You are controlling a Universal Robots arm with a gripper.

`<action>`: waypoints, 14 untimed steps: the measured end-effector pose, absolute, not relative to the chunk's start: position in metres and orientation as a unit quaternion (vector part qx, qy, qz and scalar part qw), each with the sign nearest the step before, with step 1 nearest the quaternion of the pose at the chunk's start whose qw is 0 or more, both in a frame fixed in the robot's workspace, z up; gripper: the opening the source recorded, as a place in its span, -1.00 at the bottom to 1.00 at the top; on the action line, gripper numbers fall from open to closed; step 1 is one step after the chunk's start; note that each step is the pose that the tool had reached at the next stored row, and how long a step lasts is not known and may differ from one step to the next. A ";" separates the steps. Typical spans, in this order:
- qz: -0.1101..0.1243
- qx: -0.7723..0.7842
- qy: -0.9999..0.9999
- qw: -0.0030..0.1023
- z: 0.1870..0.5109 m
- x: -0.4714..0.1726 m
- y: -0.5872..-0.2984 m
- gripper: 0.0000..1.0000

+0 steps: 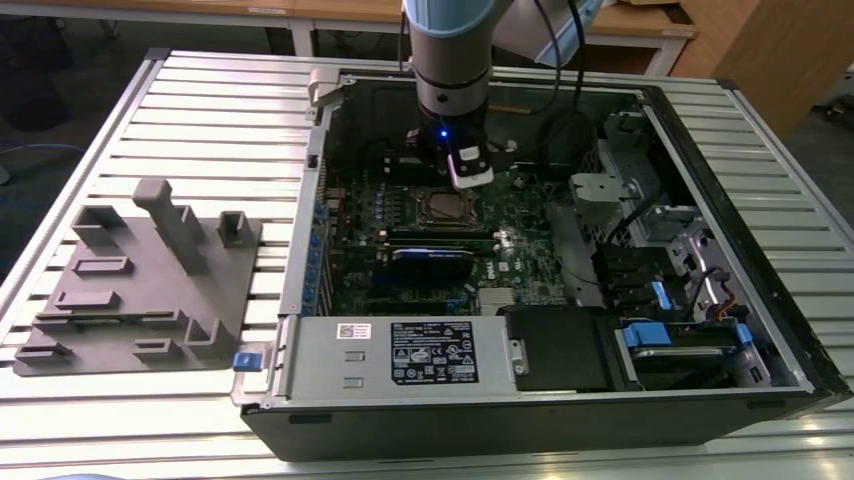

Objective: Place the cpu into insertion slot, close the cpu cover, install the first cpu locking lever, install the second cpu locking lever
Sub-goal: 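Install the first cpu locking lever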

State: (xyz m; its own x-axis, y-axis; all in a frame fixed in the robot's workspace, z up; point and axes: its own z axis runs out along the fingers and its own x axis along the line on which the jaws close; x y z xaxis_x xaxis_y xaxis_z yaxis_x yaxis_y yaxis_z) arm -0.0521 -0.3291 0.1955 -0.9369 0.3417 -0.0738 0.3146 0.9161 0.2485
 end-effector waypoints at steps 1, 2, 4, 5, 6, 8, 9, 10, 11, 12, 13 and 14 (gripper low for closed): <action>0.114 0.168 0.977 0.058 0.195 -0.052 -0.329 -0.79; 0.111 0.168 0.978 0.059 0.195 -0.052 -0.329 -0.79; 0.110 0.167 0.978 0.059 0.195 -0.052 -0.329 -0.79; 0.110 0.167 0.978 0.059 0.195 -0.052 -0.329 -0.79; 0.110 0.167 0.978 0.059 0.195 -0.052 -0.329 -0.79; 0.110 0.167 0.978 0.059 0.195 -0.052 -0.329 -0.79; 0.110 0.167 0.978 0.059 0.195 -0.052 -0.329 -0.79; 0.110 0.167 0.978 0.059 0.196 -0.052 -0.329 -0.79; 0.110 0.167 0.978 0.059 0.197 -0.052 -0.329 -0.79; 0.110 0.167 0.978 0.059 0.199 -0.052 -0.329 -0.79; 0.110 0.167 0.978 0.059 0.201 -0.052 -0.329 -0.79; 0.110 0.167 0.978 0.059 0.203 -0.052 -0.329 -0.79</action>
